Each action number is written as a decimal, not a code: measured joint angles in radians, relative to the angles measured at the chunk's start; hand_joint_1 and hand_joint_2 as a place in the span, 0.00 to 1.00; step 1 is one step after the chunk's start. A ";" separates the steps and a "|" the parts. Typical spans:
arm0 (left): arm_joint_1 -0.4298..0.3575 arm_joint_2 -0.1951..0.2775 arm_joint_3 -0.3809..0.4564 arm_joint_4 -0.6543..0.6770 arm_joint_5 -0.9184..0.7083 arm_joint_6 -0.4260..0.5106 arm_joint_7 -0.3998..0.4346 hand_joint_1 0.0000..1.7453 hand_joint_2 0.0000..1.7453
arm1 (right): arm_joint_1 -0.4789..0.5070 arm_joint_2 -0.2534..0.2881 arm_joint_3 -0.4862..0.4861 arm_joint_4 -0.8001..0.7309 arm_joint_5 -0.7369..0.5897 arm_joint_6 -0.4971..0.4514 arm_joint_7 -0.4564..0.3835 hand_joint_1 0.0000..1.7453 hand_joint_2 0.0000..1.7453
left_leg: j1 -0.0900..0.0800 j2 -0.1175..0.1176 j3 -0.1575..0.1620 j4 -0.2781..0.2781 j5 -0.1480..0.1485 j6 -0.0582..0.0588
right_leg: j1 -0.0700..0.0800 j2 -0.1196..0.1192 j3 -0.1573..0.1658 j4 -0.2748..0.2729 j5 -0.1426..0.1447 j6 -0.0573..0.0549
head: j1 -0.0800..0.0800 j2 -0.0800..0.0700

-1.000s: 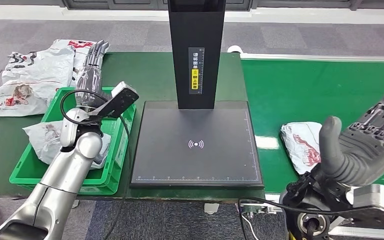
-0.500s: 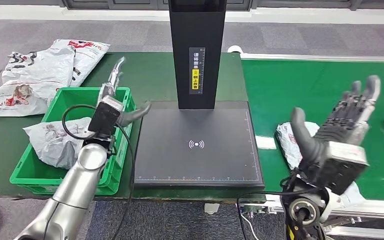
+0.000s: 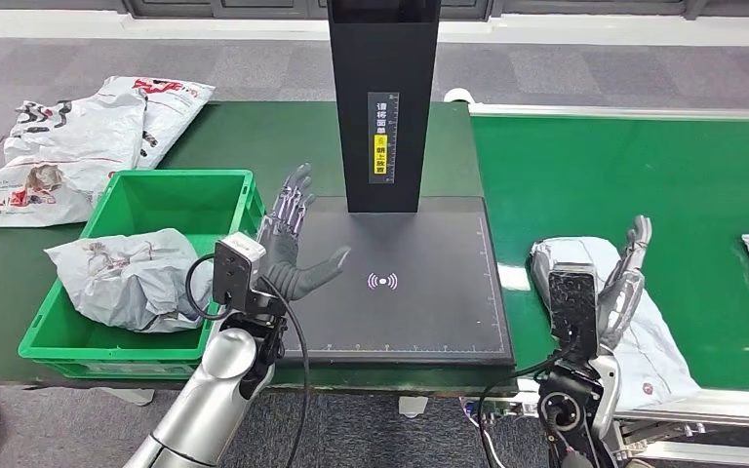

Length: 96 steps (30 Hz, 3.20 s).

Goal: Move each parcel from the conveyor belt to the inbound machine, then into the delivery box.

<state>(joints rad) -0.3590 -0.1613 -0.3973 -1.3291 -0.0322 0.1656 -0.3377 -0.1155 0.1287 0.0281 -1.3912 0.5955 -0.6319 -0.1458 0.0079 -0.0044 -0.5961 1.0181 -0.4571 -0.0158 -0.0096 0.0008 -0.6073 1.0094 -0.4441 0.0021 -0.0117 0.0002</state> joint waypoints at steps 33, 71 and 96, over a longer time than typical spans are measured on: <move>0.016 -0.014 -0.025 0.016 0.009 0.019 0.000 0.00 1.00 | 0.005 -0.005 -0.106 0.203 0.066 -0.013 0.025 0.00 1.00 | 0.000 0.001 0.000 0.000 0.000 0.000 | -0.001 0.001 0.000 0.000 0.000 0.000 | 0.000 0.000; 0.108 0.010 0.004 -0.121 -0.098 0.043 0.041 0.00 1.00 | -0.079 -0.070 -0.360 0.601 0.430 -0.041 0.199 0.00 1.00 | -0.001 -0.005 -0.002 0.000 0.000 0.003 | -0.002 -0.007 0.001 0.000 -0.002 0.003 | 0.000 0.000; 0.063 0.011 0.006 -0.112 -0.104 0.010 0.034 0.00 1.00 | -0.205 -0.097 -0.400 0.840 0.496 0.316 0.384 0.00 1.00 | -0.001 -0.001 0.002 0.000 0.000 0.003 | -0.002 -0.003 0.003 0.000 -0.002 0.003 | 0.000 0.000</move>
<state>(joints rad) -0.2957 -0.1506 -0.3918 -1.4415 -0.1367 0.1751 -0.3033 -0.3205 0.0318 -0.3719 -0.5513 1.0919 -0.3159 0.2378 0.0068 -0.0058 -0.5946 1.0181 -0.4575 -0.0128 -0.0112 -0.0018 -0.6038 1.0092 -0.4458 0.0050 -0.0117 0.0004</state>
